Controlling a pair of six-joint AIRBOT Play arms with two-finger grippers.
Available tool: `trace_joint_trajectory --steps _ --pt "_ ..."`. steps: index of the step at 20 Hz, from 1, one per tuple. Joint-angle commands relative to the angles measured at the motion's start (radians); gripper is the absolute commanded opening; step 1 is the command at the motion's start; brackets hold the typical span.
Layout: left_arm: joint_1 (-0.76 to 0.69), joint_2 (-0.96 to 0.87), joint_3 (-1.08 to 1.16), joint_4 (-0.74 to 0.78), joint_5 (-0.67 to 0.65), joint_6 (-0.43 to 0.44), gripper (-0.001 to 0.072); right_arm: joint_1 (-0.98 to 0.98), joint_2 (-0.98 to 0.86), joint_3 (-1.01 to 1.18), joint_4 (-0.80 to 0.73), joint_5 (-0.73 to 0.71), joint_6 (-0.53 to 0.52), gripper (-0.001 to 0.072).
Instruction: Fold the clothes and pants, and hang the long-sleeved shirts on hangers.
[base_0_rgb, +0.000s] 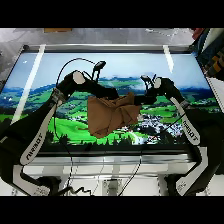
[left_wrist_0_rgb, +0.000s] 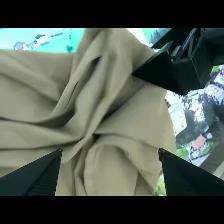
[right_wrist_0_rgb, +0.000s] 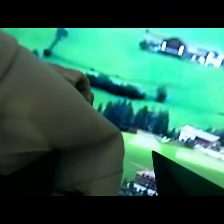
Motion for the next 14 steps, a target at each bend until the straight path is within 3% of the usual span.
trace_joint_trajectory --steps 1,3,4,10,12,14 --pt "0.0 0.0 0.0 0.0 -0.028 0.0 0.0709 -0.056 -0.023 0.0 0.247 0.098 -0.089 0.0617" --pt "0.0 0.0 0.0 0.0 -0.047 0.0 0.0709 -0.097 -0.034 -0.001 0.385 0.108 -0.124 0.0549" --pt "0.0 0.0 0.0 0.0 -0.051 0.0 0.0709 -0.11 -0.039 -0.003 0.392 0.111 -0.124 0.0549" --pt "0.0 0.0 0.0 0.0 -0.051 0.0 0.0709 -0.117 -0.046 -0.002 0.271 0.067 -0.118 0.0553" --pt "0.0 0.0 0.0 0.0 -0.051 0.0 0.0709 -0.114 -0.048 -0.003 0.257 0.068 -0.042 0.0554" --pt "0.0 0.0 0.0 0.0 -0.051 0.0 0.0709 -0.114 -0.05 -0.003 0.261 0.078 -0.034 0.0554"
